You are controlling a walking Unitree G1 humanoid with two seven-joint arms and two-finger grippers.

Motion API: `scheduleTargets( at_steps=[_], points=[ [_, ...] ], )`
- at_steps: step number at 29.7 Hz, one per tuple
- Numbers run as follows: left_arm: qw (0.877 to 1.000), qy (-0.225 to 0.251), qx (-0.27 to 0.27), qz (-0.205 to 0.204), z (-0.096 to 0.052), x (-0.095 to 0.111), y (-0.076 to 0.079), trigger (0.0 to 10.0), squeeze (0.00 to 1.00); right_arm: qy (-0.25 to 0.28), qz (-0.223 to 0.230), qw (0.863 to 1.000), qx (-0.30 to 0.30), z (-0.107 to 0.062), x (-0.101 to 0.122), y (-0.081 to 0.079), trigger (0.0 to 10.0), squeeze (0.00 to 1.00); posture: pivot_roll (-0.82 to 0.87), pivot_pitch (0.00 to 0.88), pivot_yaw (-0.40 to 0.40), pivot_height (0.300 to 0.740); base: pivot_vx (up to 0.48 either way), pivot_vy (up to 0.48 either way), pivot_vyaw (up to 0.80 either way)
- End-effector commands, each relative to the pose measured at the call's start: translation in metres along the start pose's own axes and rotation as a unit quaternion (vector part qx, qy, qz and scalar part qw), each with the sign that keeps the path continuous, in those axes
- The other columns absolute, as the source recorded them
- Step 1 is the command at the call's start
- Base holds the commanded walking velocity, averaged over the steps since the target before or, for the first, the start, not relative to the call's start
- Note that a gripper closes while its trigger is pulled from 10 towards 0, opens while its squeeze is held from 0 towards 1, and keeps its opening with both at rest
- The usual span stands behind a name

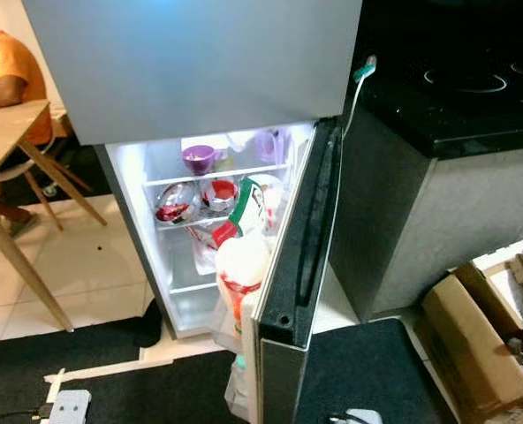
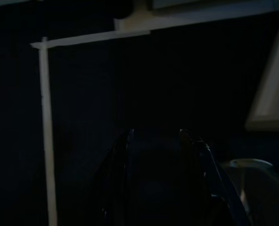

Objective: Restocking fridge

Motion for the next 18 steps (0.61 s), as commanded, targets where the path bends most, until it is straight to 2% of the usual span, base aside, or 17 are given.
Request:
scheduleTargets(
  at_steps=[1,2,3,4,6,7,9,10,11,12,18],
  points=[
    [1.000,-0.008,-0.002,0.005,-0.001,-0.005,0.000,10.0,0.00,-0.010,0.022,1.000,-0.010,0.000,-0.005,0.003,10.0,0.00,-0.03,0.064,0.030,0.734,0.000,0.000,0.00],
    [1.000,-0.007,0.001,0.008,-0.001,-0.005,-0.001,10.0,0.00,-0.005,0.043,0.999,-0.020,0.000,-0.002,0.009,10.0,0.00,-0.03,0.062,0.029,0.734,0.000,0.000,0.00],
    [1.000,-0.007,0.001,0.008,-0.001,-0.005,-0.001,10.0,0.00,-0.005,0.043,0.999,-0.020,0.000,-0.002,0.009,10.0,0.00,-0.03,0.062,0.029,0.734,0.000,0.000,0.00],
    [1.000,-0.006,0.004,0.011,-0.002,-0.005,-0.003,10.0,0.00,-0.001,0.053,0.998,-0.025,0.000,0.001,0.011,4.5,0.00,-0.04,0.061,0.029,0.734,0.000,0.000,0.00],
    [1.000,-0.006,0.007,0.012,-0.002,-0.005,-0.003,10.0,0.00,0.001,0.060,0.998,-0.029,0.000,0.002,0.013,4.5,0.00,-0.04,0.061,0.029,0.734,0.000,0.000,0.00],
    [1.000,-0.007,0.009,0.014,-0.002,-0.006,-0.005,10.0,0.00,0.010,0.068,0.997,-0.027,0.000,0.006,0.014,0.0,0.00,-0.04,0.060,0.029,0.734,0.000,0.000,0.00],
    [1.000,-0.008,0.011,0.015,-0.003,-0.007,-0.006,10.0,0.00,0.014,0.067,0.997,-0.025,0.000,0.009,0.014,0.0,0.00,-0.04,0.058,0.027,0.734,0.000,0.000,0.00],
    [1.000,-0.009,0.012,0.015,-0.004,-0.009,-0.007,10.0,0.00,0.025,0.061,0.998,-0.022,0.001,0.016,0.013,0.8,0.00,-0.04,0.055,0.026,0.734,0.000,0.000,0.00],
    [1.000,-0.009,0.012,0.015,-0.004,-0.009,-0.007,10.0,0.00,0.025,0.061,0.998,-0.022,0.001,0.016,0.013,0.8,0.00,-0.04,0.055,0.026,0.734,0.000,0.000,0.00],
    [1.000,-0.010,0.012,0.013,-0.004,-0.009,-0.007,10.0,0.00,0.025,0.061,0.998,-0.022,0.001,0.017,0.012,10.0,0.00,-0.04,0.054,0.026,0.734,0.000,0.000,0.00],
    [1.000,-0.012,0.004,0.018,-0.003,-0.009,-0.006,10.0,0.00,0.025,0.062,0.998,-0.013,0.002,0.020,0.006,10.0,0.00,-0.04,0.050,0.027,0.734,0.000,0.000,0.00]
  ],
)
Point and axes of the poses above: a point about 5 cm out from each wrist's last joint towards the gripper, its own z axis pointing out of the wrist towards the gripper, its own x axis along the axis of the wrist's last joint, y = z × x, the point moved 5 cm from there along z, pointing out of the wrist towards the gripper, and after that the axes turned 13 degrees about -z, right-handed, at the moved point
